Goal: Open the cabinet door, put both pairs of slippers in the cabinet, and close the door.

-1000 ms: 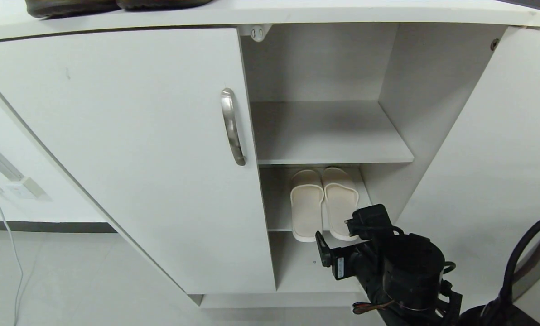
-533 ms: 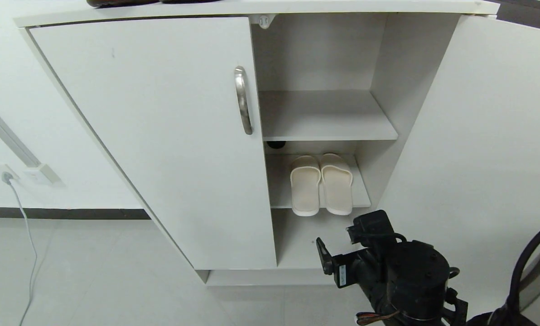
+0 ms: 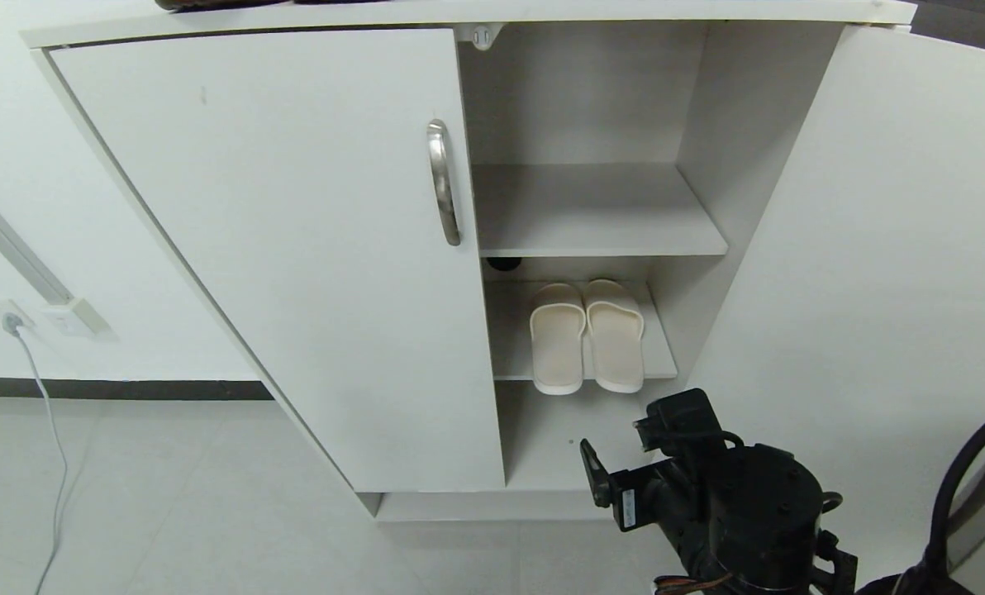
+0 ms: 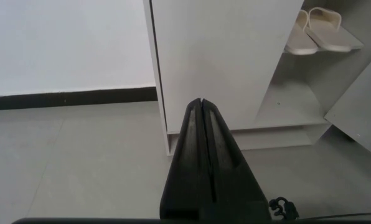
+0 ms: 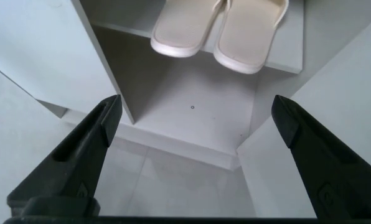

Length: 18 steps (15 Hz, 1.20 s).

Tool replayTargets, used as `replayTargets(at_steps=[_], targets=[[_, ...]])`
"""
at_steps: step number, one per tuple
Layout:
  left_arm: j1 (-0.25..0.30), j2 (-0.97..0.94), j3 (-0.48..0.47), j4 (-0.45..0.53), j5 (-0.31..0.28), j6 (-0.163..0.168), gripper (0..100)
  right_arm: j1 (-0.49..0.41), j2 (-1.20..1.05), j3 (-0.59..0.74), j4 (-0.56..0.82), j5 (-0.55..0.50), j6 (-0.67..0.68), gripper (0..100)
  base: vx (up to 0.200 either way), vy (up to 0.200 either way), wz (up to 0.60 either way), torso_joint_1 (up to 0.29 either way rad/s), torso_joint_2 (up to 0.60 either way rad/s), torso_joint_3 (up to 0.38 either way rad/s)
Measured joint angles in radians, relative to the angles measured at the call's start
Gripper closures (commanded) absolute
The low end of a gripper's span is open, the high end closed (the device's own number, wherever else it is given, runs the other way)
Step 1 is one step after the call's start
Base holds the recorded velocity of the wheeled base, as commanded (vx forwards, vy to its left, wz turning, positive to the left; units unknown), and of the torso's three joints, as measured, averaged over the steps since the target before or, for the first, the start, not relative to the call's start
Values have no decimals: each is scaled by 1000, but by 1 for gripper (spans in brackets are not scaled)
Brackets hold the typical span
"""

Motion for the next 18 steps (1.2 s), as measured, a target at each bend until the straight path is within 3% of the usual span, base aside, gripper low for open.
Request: replayTargets(at_steps=[12, 18], targets=[[0, 0, 0, 0, -1, 3, 100, 10, 8, 0, -1, -1, 4, 0, 0, 0, 0, 5, 2, 165], [0, 0, 0, 0, -2, 14, 100, 0, 21, 1, -14, -2, 10, 0, 0, 0, 0, 0, 1, 9]])
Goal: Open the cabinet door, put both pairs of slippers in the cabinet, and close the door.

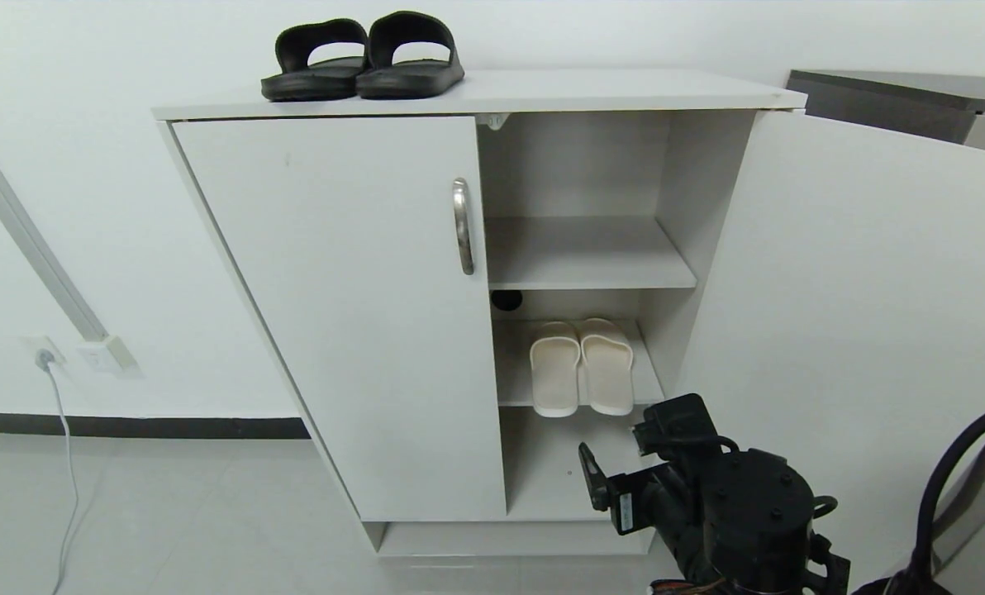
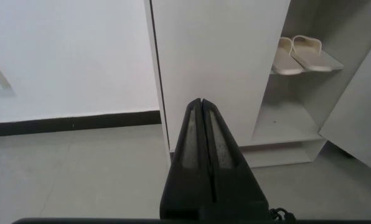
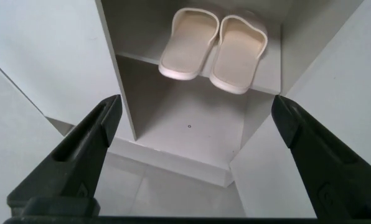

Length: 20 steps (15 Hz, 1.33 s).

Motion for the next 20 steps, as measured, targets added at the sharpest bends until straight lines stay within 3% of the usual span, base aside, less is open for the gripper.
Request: replayTargets(at_steps=[2, 20], targets=[[0, 0, 0, 0, 0, -2, 100, -2, 2, 0, -3, 0, -1, 0, 0, 0, 0, 0, 0, 0], [0, 0, 0, 0, 1, -18, 100, -5, 5, 3, -30, 0, -7, 0, 0, 200, 0, 2, 1, 2]])
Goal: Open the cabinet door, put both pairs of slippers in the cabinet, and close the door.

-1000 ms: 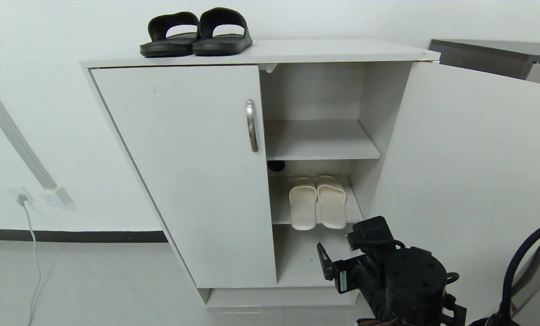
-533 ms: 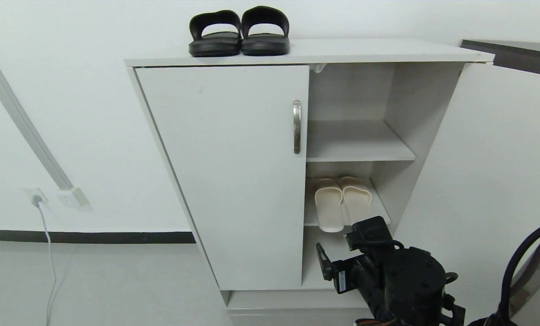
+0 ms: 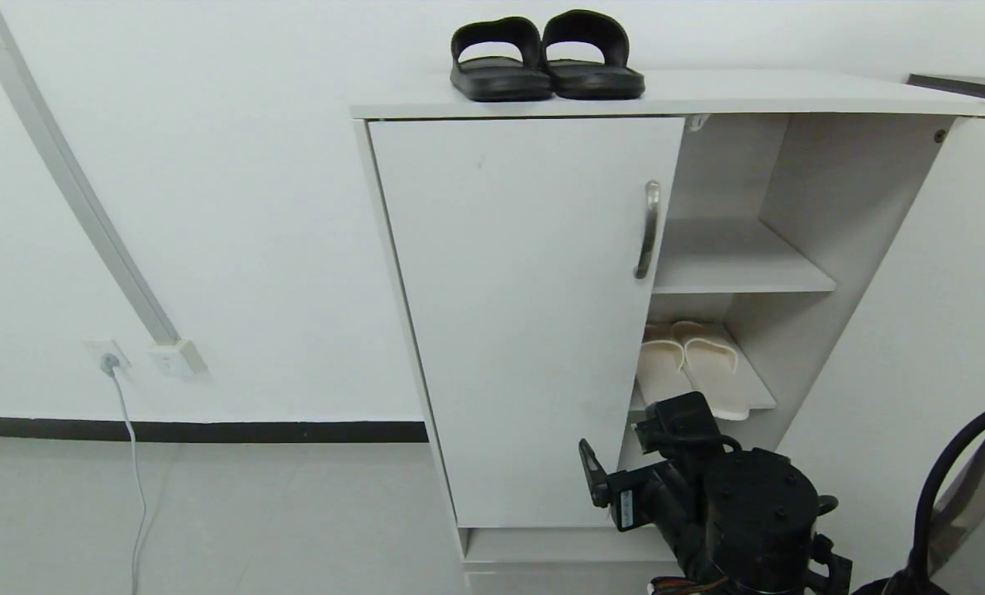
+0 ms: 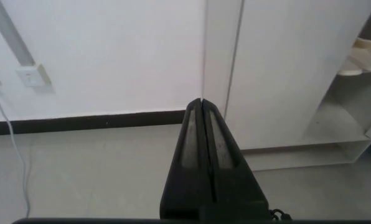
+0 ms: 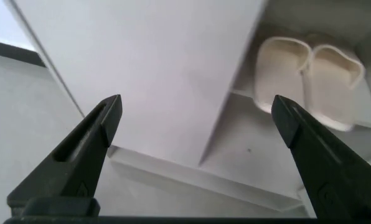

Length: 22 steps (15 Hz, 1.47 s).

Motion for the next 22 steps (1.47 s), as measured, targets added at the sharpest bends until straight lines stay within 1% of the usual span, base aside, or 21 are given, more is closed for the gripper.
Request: replayTargets(at_steps=[5, 7, 8, 11, 16, 20, 22], targets=[[0, 0, 0, 1, 1, -1, 100, -3, 0, 4, -8, 0, 0, 0, 0, 0, 0, 0, 0, 0], [0, 0, 0, 0, 1, -1, 100, -2, 1, 7, -74, 6, -17, 0, 0, 0, 0, 0, 0, 0], [-1, 0, 0, 0, 1, -2, 100, -6, 4, 13, -81, 9, -30, 0, 0, 0, 0, 0, 0, 0], [0, 0, 0, 0, 8, -7, 100, -10, 12, 24, -84, 13, -32, 0, 0, 0, 0, 0, 0, 0], [0, 0, 0, 1, 8, -7, 100, -11, 16, 28, -86, 13, -34, 0, 0, 0, 0, 0, 0, 0], [0, 0, 0, 2, 8, -4, 100, -11, 18, 32, -82, 14, -35, 0, 0, 0, 0, 12, -216, -310], [0, 0, 0, -1, 8, -4, 100, -14, 19, 33, -87, 14, -35, 0, 0, 0, 0, 34, -559, -374]])
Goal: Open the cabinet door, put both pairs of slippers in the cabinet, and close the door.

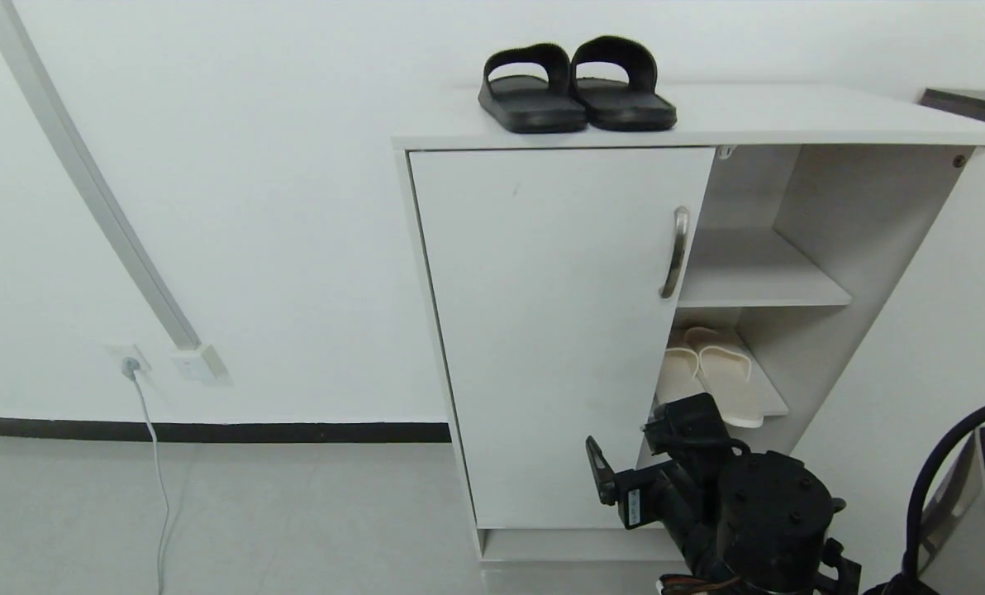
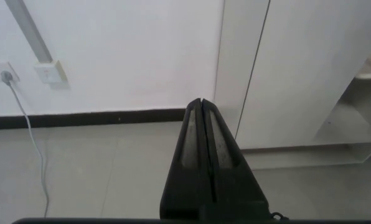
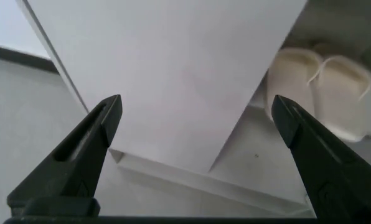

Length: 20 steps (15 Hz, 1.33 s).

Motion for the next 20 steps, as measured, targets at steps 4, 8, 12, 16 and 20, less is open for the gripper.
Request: replayTargets(at_steps=[4, 8, 12, 16, 20], targets=[[0, 0, 0, 1, 0, 0, 100, -10, 0, 2, 0, 0, 1, 0, 0, 0, 0, 85, -469, -358], [0, 0, 0, 1, 0, 0, 100, -21, 13, 5, -24, 1, 2, 0, 0, 0, 0, 127, -465, -334], [0, 0, 0, 1, 0, 0, 100, -21, 29, 16, -67, 1, -11, 0, 0, 0, 0, 160, -475, -321], [0, 0, 0, 2, 0, 0, 100, -25, 33, 19, -71, 2, -11, 0, 0, 0, 0, 186, -498, -315], [0, 0, 0, 1, 0, 0, 100, -29, 41, 26, -74, 4, -5, 0, 0, 0, 0, 214, -524, -320]])
